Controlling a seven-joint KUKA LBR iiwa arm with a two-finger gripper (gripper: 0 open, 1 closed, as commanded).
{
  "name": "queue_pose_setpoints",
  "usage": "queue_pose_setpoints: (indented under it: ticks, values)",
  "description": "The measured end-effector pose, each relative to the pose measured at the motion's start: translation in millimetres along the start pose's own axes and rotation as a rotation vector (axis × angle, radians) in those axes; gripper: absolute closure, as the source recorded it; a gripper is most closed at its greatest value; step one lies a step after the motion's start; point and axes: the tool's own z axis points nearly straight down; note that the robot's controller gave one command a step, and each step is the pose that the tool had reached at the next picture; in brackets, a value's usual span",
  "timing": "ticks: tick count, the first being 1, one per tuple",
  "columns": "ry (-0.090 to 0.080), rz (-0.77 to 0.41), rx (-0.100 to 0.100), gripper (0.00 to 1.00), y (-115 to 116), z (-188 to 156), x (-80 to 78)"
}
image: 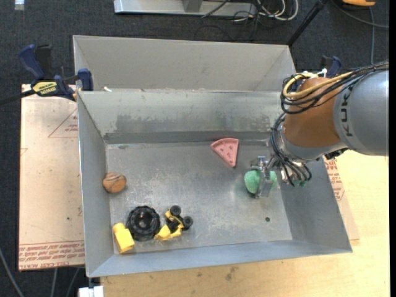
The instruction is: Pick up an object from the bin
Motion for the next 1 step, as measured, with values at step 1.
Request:
queue_pose_setpoints:
  ticks: [1]
  values:
    - [-0.001, 0.022, 0.0, 1.0, -0.1, -81.3, 6.1]
